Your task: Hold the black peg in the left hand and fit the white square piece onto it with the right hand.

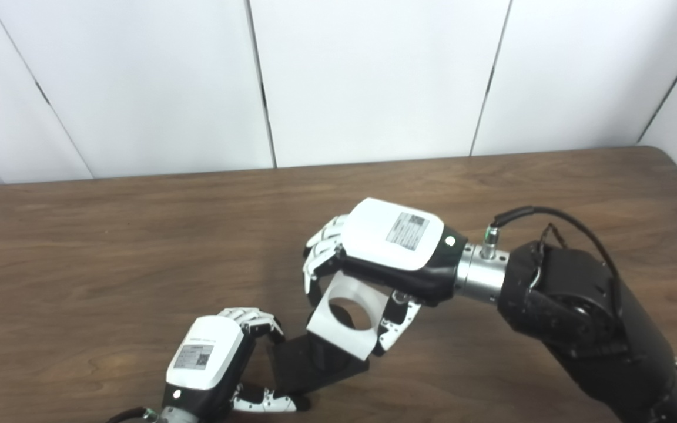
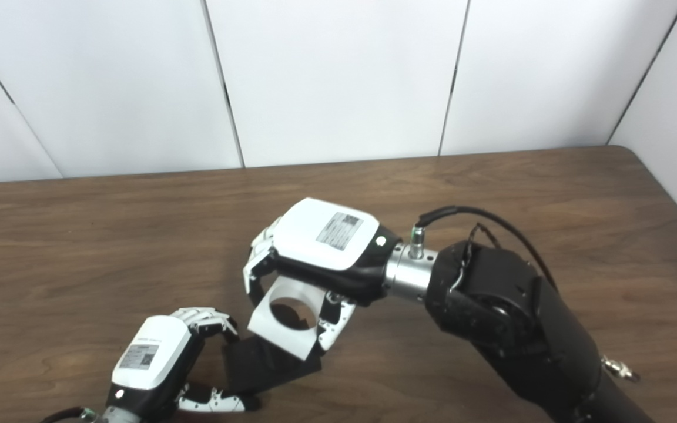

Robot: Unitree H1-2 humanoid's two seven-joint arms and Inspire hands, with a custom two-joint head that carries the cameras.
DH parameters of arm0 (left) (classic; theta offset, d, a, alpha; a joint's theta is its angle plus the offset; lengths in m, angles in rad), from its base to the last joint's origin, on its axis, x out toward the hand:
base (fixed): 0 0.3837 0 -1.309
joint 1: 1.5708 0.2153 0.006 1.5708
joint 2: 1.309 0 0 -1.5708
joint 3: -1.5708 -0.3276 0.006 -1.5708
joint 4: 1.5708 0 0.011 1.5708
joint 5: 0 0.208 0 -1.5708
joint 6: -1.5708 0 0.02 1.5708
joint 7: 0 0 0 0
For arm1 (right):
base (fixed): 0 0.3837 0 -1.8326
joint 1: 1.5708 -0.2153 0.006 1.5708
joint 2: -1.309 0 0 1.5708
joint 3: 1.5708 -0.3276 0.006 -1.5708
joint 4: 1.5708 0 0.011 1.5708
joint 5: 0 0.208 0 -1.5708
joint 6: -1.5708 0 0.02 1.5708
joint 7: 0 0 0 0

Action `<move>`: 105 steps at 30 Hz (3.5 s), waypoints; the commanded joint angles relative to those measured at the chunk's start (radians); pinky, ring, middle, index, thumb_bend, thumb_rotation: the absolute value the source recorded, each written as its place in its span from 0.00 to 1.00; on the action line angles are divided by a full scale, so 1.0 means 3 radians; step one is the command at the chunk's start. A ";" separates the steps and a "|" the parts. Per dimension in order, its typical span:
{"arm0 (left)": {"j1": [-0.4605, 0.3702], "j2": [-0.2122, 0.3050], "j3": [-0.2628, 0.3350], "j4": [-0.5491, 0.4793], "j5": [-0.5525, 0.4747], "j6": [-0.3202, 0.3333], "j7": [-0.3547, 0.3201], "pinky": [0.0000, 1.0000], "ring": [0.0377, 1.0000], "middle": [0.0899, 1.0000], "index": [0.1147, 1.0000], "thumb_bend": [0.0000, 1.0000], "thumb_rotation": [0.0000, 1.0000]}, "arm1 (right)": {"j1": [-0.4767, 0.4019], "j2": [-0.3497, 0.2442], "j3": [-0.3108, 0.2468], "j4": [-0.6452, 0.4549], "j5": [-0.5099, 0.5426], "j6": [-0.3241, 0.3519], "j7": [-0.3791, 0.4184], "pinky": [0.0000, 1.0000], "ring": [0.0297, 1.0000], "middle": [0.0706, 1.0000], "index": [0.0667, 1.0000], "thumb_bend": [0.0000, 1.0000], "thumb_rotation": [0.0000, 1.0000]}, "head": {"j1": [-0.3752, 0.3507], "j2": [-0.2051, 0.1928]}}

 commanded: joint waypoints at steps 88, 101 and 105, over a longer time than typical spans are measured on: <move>0.0061 0.0037 -0.0186 -0.0044 0.0220 0.0350 -0.0499 0.78 0.77 0.70 0.42 0.51 0.06 | 0.0192 0.0286 0.0038 0.0742 -0.0209 -0.0505 -0.0504 0.76 0.78 0.65 0.45 0.52 0.13 | 0.0064 0.0146; 0.0059 0.0024 -0.0198 -0.0065 0.0272 0.0360 -0.0522 0.79 0.77 0.69 0.42 0.51 0.06 | 0.0215 0.0361 0.0108 0.0736 -0.0365 -0.0427 -0.0417 0.80 0.80 0.67 0.45 0.52 0.13 | 0.0077 0.0164; 0.0058 0.0025 -0.0197 -0.0071 0.0276 0.0369 -0.0549 0.79 0.77 0.70 0.42 0.51 0.07 | 0.0113 0.0315 0.0203 0.0573 -0.0577 0.0021 0.0243 0.96 0.92 0.81 0.71 0.94 0.42 | 0.0074 0.0161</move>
